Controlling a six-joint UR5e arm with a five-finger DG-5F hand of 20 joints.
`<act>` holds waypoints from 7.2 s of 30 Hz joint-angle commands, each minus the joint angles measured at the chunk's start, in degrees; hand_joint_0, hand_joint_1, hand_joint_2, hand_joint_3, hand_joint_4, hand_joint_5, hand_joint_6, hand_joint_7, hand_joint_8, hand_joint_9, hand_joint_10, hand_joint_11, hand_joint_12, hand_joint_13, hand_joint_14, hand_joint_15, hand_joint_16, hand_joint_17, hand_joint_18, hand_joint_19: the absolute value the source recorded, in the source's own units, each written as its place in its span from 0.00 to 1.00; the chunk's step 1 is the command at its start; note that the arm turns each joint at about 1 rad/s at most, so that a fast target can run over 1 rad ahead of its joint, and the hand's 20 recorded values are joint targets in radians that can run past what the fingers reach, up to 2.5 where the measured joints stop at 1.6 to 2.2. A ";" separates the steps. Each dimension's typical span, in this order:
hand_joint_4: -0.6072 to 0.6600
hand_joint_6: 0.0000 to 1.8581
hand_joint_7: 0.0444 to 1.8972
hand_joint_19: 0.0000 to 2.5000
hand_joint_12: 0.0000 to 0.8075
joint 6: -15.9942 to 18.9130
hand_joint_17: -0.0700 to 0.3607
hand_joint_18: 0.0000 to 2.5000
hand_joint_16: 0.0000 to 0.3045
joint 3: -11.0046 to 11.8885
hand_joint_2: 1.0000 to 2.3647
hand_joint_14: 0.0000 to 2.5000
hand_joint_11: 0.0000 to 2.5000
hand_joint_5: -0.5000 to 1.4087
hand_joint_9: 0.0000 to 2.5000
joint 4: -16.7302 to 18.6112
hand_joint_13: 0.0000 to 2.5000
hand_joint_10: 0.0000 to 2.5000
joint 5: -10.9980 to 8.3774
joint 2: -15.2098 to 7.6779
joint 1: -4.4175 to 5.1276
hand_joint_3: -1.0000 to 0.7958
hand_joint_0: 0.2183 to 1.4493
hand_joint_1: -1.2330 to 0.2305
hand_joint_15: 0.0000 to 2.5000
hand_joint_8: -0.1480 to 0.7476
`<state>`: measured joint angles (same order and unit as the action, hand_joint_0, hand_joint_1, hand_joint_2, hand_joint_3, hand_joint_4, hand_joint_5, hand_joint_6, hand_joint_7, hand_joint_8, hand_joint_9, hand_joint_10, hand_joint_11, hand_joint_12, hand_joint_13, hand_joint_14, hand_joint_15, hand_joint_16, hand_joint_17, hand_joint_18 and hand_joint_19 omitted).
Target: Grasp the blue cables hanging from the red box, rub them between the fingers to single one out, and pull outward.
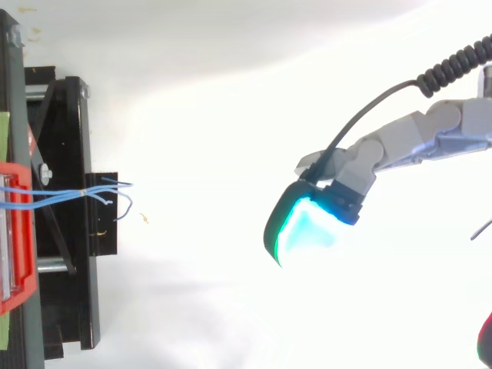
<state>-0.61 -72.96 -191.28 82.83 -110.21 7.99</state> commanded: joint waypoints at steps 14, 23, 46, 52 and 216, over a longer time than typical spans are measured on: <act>0.62 0.27 0.31 0.06 0.42 -0.09 0.46 0.10 0.18 -0.08 0.00 0.00 0.00 0.14 0.13 1.61 0.11 0.00 0.05 0.00 0.18 0.29 0.24 0.43 0.01 0.42; 0.63 0.27 0.31 0.06 0.42 -0.18 0.45 0.11 0.18 -0.17 0.00 0.00 0.00 0.14 0.14 3.63 0.12 0.00 0.23 -0.09 0.09 0.29 0.24 0.43 0.02 0.43; 0.63 0.27 0.32 0.08 0.41 -1.41 0.45 0.12 0.18 -0.17 0.00 0.00 0.00 0.14 0.16 10.93 0.12 0.00 -1.09 -1.32 -0.17 0.29 0.24 0.42 0.02 0.43; 0.63 0.27 0.32 0.08 0.42 -1.93 0.45 0.12 0.18 -0.17 0.00 0.00 0.00 0.14 0.16 10.57 0.13 0.00 -2.32 -2.46 -0.26 0.29 0.24 0.42 0.02 0.43; 0.71 0.27 0.35 0.10 0.44 -25.05 0.47 0.20 0.19 -1.66 0.00 0.00 0.06 0.17 0.30 48.28 0.23 0.00 -22.18 -21.36 2.91 0.29 0.26 0.40 0.07 0.48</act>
<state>-24.72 -75.52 -143.38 60.98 -131.21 10.64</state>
